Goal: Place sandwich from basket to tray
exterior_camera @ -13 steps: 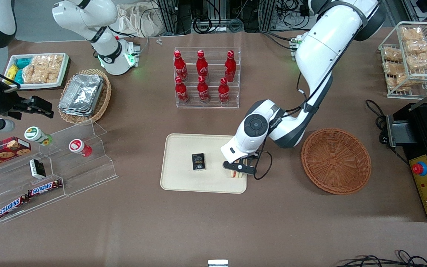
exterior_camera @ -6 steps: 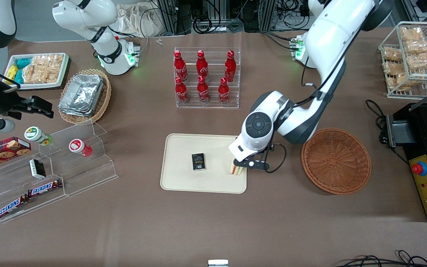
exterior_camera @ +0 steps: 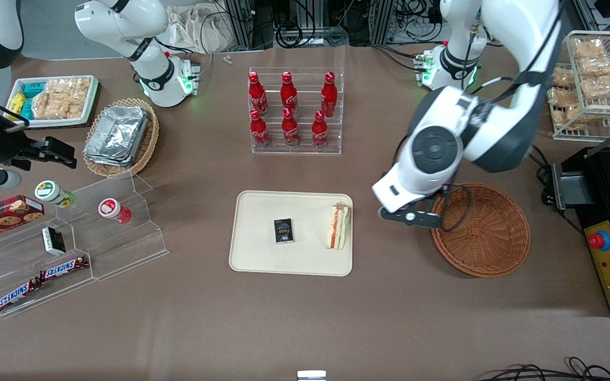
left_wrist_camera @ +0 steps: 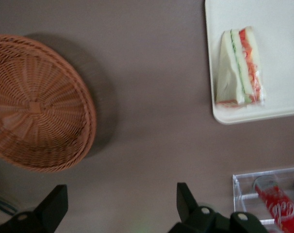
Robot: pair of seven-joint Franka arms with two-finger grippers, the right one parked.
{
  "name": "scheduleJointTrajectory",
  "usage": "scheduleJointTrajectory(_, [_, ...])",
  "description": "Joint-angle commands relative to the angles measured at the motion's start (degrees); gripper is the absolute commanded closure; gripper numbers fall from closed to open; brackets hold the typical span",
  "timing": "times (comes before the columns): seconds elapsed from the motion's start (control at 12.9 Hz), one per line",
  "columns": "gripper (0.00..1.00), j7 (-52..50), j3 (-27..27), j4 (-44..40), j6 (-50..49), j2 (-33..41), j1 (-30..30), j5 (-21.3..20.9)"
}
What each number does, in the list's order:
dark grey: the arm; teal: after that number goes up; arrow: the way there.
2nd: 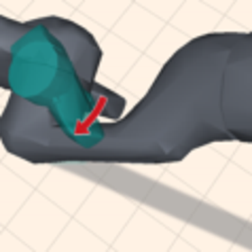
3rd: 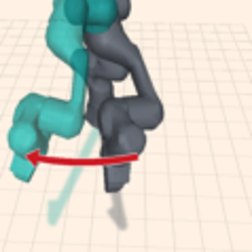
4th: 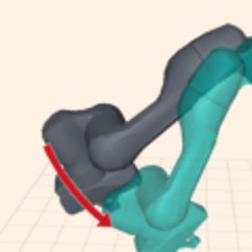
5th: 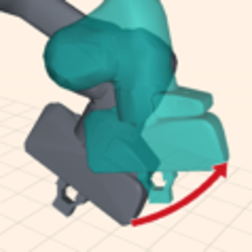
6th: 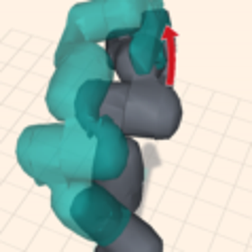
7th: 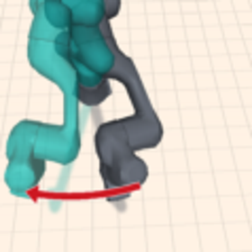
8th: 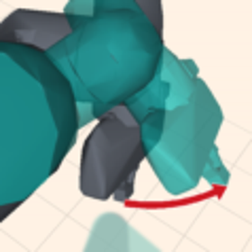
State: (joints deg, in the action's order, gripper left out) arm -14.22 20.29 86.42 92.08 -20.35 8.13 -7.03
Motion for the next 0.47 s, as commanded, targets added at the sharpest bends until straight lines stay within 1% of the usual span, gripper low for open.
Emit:
scheduleJointTrajectory(0.0, [0.0, 8.83, 0.1, 1.73, -5.75, 6.01, -6.43, 3.6])
scheduleJointTrajectory(0.23, [0.0, 9.47, 0.01, 1.91, -9.54, 10.93, -11.19, 3.43])
scheduleJointTrajectory(0.39, [0.0, 12.09, -0.08, 1.91, -11.3, 14.0, -14.53, 3.34])
